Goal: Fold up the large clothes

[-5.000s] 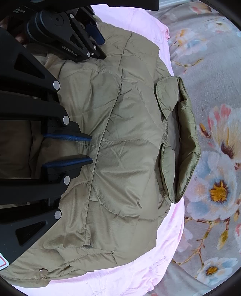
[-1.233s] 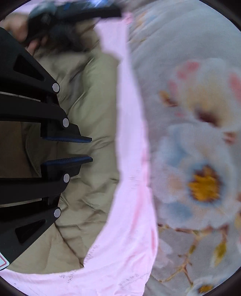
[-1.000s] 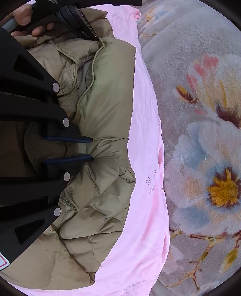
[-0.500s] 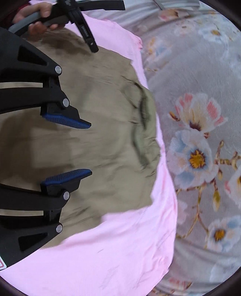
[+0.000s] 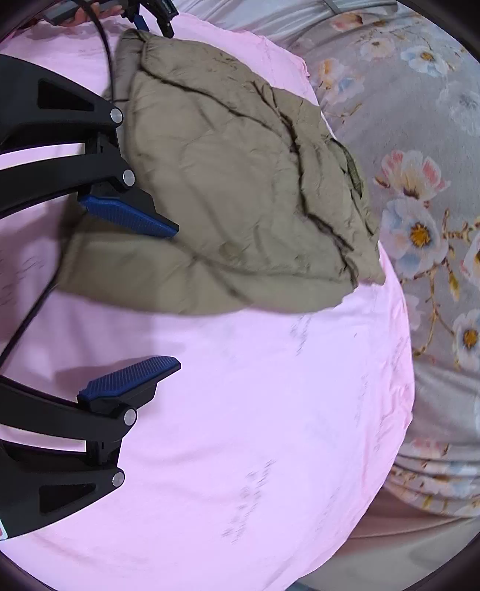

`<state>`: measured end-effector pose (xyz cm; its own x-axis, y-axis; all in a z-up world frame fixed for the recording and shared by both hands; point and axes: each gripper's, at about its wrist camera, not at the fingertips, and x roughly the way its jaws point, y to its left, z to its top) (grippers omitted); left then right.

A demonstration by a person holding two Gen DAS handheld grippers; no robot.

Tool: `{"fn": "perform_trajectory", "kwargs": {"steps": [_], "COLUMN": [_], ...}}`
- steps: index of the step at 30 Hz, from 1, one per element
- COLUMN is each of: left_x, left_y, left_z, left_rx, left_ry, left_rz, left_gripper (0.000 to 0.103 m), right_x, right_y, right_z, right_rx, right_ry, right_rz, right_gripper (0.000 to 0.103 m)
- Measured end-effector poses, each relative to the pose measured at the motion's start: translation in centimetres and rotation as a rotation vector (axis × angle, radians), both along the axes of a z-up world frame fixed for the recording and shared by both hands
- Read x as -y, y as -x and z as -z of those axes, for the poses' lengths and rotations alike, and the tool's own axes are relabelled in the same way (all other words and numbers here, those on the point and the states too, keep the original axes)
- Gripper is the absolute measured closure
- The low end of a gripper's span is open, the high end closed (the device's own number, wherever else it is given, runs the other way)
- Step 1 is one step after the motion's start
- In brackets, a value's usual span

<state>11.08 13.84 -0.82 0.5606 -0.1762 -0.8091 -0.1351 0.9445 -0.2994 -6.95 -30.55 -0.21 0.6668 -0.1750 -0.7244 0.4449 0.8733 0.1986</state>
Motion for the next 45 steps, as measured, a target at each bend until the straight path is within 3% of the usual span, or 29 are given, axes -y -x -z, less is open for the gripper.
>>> {"fn": "perform_trajectory", "kwargs": {"steps": [6, 9, 10, 11, 13, 16, 20, 25, 30, 33, 37, 39, 45], "left_x": [2.4, 3.7, 4.1, 4.1, 4.3, 4.3, 3.2, -0.2, -2.8, -3.4, -2.9, -2.0, 1.6], "left_y": [0.9, 1.2, 1.4, 1.5, 2.0, 3.4, 6.5, 14.5, 22.4, 24.2, 23.3, 20.7, 11.3], "left_z": [0.0, 0.0, -0.2, -0.4, -1.3, -3.4, -7.2, -12.5, -17.0, -20.1, -23.3, -23.8, -22.2], "left_rx": [-0.018, -0.019, -0.010, -0.005, 0.017, 0.058, 0.128, 0.235, 0.329, 0.403, 0.489, 0.503, 0.481], "left_ry": [0.091, 0.083, 0.069, 0.073, 0.068, 0.052, 0.044, 0.081, 0.129, 0.127, 0.091, 0.073, -0.040], "left_rz": [0.096, 0.123, 0.128, 0.140, 0.167, 0.215, 0.273, 0.351, 0.371, 0.366, 0.359, 0.341, 0.278], "left_gripper": [0.032, 0.050, 0.065, 0.072, 0.088, 0.093, 0.094, 0.094, 0.094, 0.094, 0.094, 0.093, 0.093], "right_x": [0.2, -0.6, -1.0, -1.6, -2.4, -2.7, -3.4, -4.4, -5.4, -5.7, -4.6, -3.9, -2.8], "right_y": [1.4, 0.6, 0.5, 0.3, -0.1, 1.0, 4.9, 13.0, 21.5, 24.0, 22.8, 20.4, 10.2], "right_z": [0.6, 1.0, 1.1, 1.1, 0.8, -0.9, -5.0, -8.7, -12.2, -15.2, -18.5, -19.8, -19.5], "right_rx": [0.048, 0.058, 0.061, 0.059, 0.038, 0.093, 0.151, 0.185, 0.304, 0.425, 0.549, 0.588, 0.575], "right_ry": [-0.153, -0.220, -0.220, -0.217, -0.170, -0.165, -0.070, 0.071, 0.052, 0.050, 0.050, 0.060, 0.104], "right_rz": [-0.031, -0.069, -0.077, -0.094, -0.101, -0.154, -0.277, -0.418, -0.424, -0.392, -0.337, -0.309, -0.220], "right_gripper": [0.037, 0.038, 0.048, 0.054, 0.083, 0.095, 0.097, 0.098, 0.098, 0.098, 0.098, 0.098, 0.098]}}
